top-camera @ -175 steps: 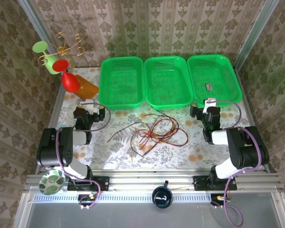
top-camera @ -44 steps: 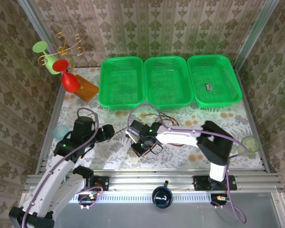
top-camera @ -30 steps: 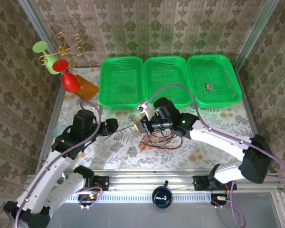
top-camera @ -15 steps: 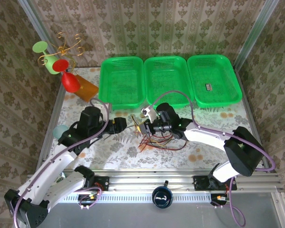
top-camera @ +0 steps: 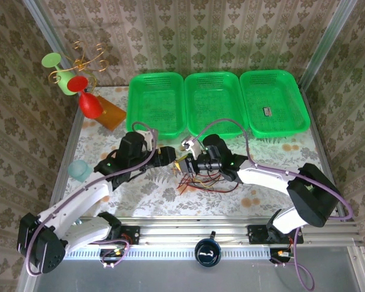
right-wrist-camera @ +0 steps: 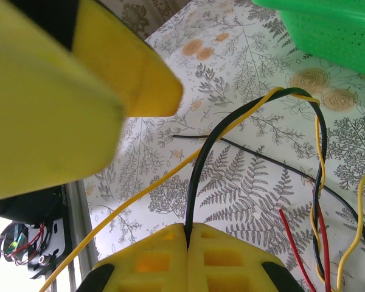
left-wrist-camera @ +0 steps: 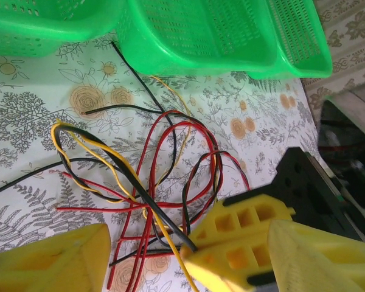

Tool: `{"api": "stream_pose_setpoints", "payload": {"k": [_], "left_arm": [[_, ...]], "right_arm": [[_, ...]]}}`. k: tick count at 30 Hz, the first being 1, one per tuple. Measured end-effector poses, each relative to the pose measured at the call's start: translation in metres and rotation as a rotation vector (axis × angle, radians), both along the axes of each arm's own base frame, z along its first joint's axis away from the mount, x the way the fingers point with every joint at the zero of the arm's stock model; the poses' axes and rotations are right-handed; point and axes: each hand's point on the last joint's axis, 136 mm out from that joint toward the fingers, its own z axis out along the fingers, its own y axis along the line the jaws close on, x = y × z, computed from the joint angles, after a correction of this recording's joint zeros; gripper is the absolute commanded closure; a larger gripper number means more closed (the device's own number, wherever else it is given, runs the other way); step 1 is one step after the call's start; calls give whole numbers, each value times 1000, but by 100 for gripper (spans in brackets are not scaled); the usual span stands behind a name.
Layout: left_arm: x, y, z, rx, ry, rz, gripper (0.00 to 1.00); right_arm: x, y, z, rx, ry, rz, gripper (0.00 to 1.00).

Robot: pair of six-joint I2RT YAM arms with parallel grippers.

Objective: Untangle the cables

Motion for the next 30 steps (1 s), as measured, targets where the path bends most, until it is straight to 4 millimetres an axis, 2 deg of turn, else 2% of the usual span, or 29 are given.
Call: {"api": "stream_pose_setpoints", "payload": {"k": [4, 7, 10, 13, 14, 17, 21, 23, 26, 30], "left_arm": [[5, -4, -11, 8, 34, 9, 35], [9, -7, -13, -6, 49, 23, 45], [14, -12, -8, -46, 51, 34, 65], [19, -18, -6, -80, 55, 38, 96], [20, -18, -6, -88, 59, 42, 100], [21, -18, -6, -91, 62, 49, 100], [21, -16, -10, -75, 72, 58, 100], [21, -16, -11, -73, 75, 58, 100], [21, -16, -10, -74, 74, 57, 100], [22, -15, -7, -77, 70, 60, 100]], "right_arm": [[-2, 0, 7, 23, -27, 1, 100], [-1, 1, 13, 44, -48, 1, 100], [-2, 2, 15, 51, -56, 5, 100], [-3, 4, 16, 53, -60, 10, 100], [-4, 4, 16, 53, -63, 12, 92], [-2, 1, 17, 39, -89, 4, 69], [-11, -14, 35, 35, -196, 6, 31], [-19, -25, 45, 31, -284, 17, 20], [-32, -43, 46, -13, -420, 43, 18], [-34, -58, 25, -177, -584, 93, 17]]}}
